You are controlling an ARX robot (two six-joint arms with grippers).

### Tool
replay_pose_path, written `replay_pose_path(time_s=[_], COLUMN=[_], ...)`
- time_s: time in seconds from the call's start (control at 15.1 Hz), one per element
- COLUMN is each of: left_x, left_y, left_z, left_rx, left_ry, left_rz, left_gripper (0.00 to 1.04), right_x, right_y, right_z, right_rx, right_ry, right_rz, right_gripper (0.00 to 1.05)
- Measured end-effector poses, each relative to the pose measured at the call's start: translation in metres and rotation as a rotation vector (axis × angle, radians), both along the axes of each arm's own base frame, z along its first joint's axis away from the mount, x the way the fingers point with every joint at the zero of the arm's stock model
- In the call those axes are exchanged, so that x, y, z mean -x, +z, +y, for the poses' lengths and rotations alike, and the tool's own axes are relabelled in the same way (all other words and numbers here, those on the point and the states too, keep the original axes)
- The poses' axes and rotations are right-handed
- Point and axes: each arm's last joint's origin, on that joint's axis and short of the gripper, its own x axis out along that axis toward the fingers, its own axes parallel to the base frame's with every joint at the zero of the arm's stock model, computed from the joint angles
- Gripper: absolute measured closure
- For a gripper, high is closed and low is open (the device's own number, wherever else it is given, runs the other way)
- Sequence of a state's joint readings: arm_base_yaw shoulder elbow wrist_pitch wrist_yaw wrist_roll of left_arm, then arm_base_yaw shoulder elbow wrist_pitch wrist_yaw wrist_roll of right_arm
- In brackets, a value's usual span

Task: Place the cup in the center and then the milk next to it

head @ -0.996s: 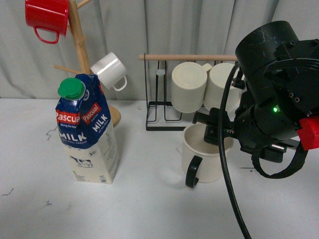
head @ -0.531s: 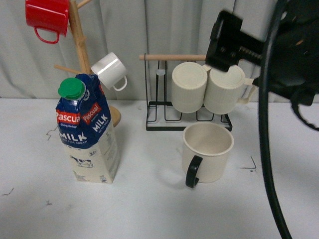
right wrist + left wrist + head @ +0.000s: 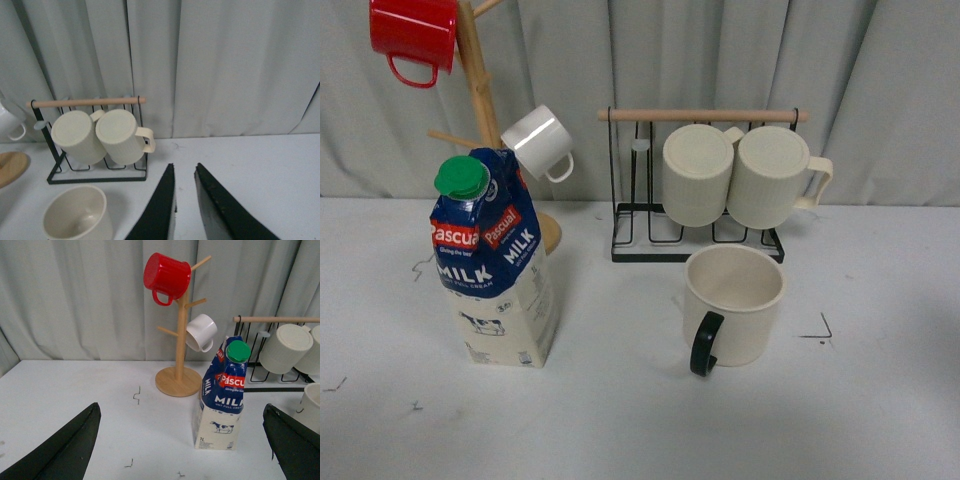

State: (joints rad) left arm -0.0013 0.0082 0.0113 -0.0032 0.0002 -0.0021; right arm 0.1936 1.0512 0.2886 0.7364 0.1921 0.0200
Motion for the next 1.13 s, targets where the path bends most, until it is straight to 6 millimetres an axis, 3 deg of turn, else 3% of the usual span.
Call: replay_pose_path(time_s=[0.07,0.13,0.6,0.86,1.13], left_x=[0.000,0.000,0.000,0.000,0.000], left_y=[0.000,0.000,0.000,0.000,0.000], left_z=[0.000,0.000,0.000,0.000,0.000], left_rx=[0.000,0.000,0.000,0.000,0.000], left_ry=[0.000,0.000,0.001,0.001,0.001], left_rz=[0.000,0.000,0.000,0.000,0.000], left_gripper=[0.07,0.07,0.07,0.07,0.07], right_x=[0.009,0.015,0.054,0.068,0.077], right_y=[-0.004,-0.004,-0.026,-0.038,-0.034], right_z=[-0.005,-0.010,-0.035,-0.034,-0.034], right_rx=[0.005,0.009,0.009,0.009,0.009], right_ry=[-0.003,-0.006,-0.022,-0.003,-0.003], right_rz=[-0.005,-0.025,-0.019,-0.013,-0.038], right_gripper=[1.00,1.03,1.03,1.03,1.03])
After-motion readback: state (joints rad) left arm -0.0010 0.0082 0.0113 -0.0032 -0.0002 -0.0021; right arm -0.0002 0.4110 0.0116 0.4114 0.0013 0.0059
